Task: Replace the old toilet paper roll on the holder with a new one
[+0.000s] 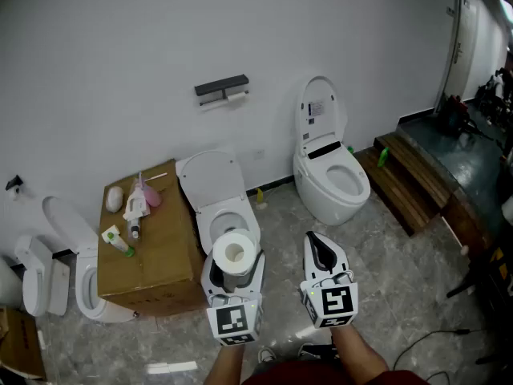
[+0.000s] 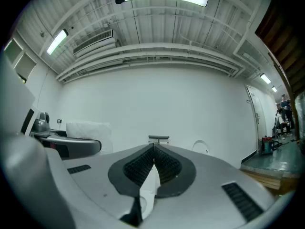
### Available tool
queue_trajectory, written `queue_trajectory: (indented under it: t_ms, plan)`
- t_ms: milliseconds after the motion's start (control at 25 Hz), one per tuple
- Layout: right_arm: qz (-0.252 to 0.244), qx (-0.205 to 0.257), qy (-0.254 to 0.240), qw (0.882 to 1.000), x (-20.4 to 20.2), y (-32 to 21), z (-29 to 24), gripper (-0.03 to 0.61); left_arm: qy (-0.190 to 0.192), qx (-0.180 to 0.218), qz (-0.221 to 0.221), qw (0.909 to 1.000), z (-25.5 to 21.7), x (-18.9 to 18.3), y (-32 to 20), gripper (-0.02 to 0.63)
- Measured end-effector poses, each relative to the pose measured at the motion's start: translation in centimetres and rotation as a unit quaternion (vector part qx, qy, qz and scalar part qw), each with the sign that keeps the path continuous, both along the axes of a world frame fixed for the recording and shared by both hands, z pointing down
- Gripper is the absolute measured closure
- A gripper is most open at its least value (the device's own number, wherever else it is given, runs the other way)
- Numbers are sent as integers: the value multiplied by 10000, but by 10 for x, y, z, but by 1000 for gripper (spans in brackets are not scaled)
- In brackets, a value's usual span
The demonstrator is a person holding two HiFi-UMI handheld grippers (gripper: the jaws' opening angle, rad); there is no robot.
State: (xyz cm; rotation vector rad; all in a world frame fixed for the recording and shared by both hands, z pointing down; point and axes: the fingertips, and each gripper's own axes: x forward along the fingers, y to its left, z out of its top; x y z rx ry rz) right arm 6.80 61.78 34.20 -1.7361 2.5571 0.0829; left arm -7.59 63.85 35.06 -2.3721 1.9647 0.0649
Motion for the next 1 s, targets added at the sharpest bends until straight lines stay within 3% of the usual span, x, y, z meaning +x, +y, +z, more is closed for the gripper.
queue_trajectory:
  t_ms: [440,1000]
  plan:
    - [-60,42,17,10000,1,7,-2,561,65,-28,-97,9999,-6,1,13,176]
    - [-174,-52,-230,9996,60,1,6,560,71,-88,-318,9994,-9,51,12,176]
